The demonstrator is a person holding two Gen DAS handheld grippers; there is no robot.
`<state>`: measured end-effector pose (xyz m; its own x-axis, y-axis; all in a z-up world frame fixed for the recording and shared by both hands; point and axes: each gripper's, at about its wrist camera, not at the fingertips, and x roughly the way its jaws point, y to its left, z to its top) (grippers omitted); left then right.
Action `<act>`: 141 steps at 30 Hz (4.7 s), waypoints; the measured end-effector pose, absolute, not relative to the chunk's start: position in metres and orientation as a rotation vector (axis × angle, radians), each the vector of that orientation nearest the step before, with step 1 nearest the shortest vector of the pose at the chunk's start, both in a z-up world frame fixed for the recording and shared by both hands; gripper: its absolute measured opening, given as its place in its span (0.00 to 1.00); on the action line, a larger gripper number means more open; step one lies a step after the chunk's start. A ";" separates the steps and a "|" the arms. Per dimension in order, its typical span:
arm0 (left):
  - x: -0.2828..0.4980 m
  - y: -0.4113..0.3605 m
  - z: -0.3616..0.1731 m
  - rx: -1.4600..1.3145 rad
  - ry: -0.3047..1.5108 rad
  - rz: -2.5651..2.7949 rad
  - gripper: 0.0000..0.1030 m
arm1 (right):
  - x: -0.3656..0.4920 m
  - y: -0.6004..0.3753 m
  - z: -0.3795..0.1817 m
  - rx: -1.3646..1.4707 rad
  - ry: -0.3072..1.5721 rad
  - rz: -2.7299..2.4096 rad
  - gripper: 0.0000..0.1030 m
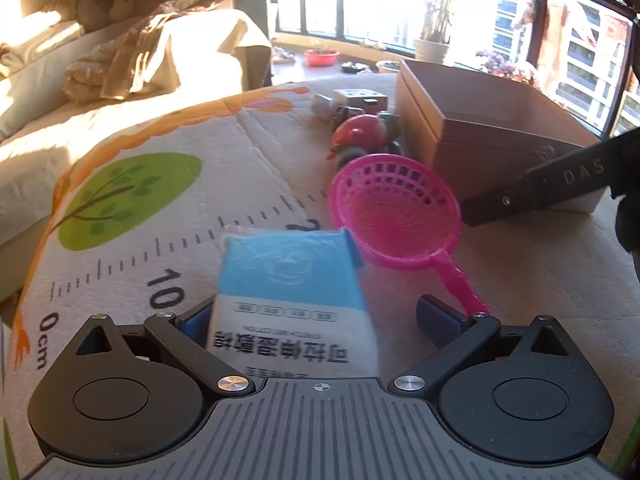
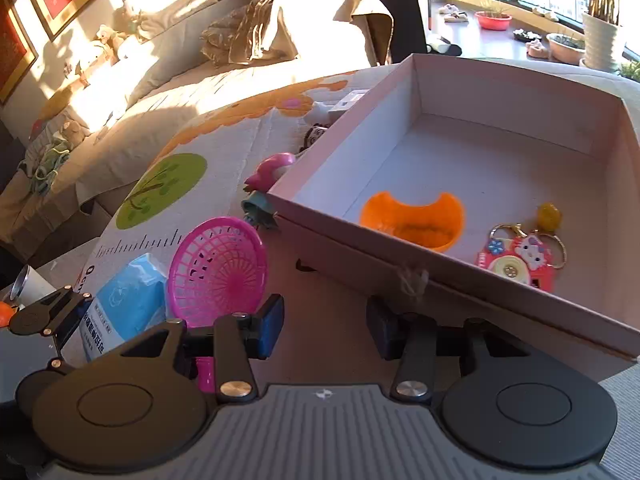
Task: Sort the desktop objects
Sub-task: 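Grasp the pink mesh scoop with the right tool, then grasp the blue-and-white wipes pack with the left tool, then drop the wipes pack into the pink box with the left tool while the right tool drops the scoop, then move the right tool over the mat to the yellow Lego brick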
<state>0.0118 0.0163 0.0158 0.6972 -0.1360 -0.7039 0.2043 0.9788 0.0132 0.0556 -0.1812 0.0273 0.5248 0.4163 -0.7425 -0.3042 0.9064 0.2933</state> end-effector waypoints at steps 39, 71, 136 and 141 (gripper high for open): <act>0.005 0.065 0.029 0.073 0.787 -0.069 0.86 | 0.007 -0.099 0.043 -0.230 0.648 0.570 0.84; -0.033 -0.028 0.086 0.146 0.690 -0.442 0.61 | -0.073 -0.242 0.084 -0.061 0.637 0.316 0.80; 0.037 0.048 0.027 -0.024 0.741 -0.192 0.98 | 0.303 -0.080 0.033 -0.223 1.050 0.072 0.55; 0.033 0.046 0.028 -0.010 0.744 -0.213 0.98 | 0.270 -0.065 0.045 -0.159 1.100 0.221 0.46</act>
<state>0.0330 0.0463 0.0282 0.7150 -0.1957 -0.6712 0.1889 0.9784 -0.0840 0.2703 -0.0650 0.0446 0.4348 0.0976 -0.8952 -0.2551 0.9667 -0.0184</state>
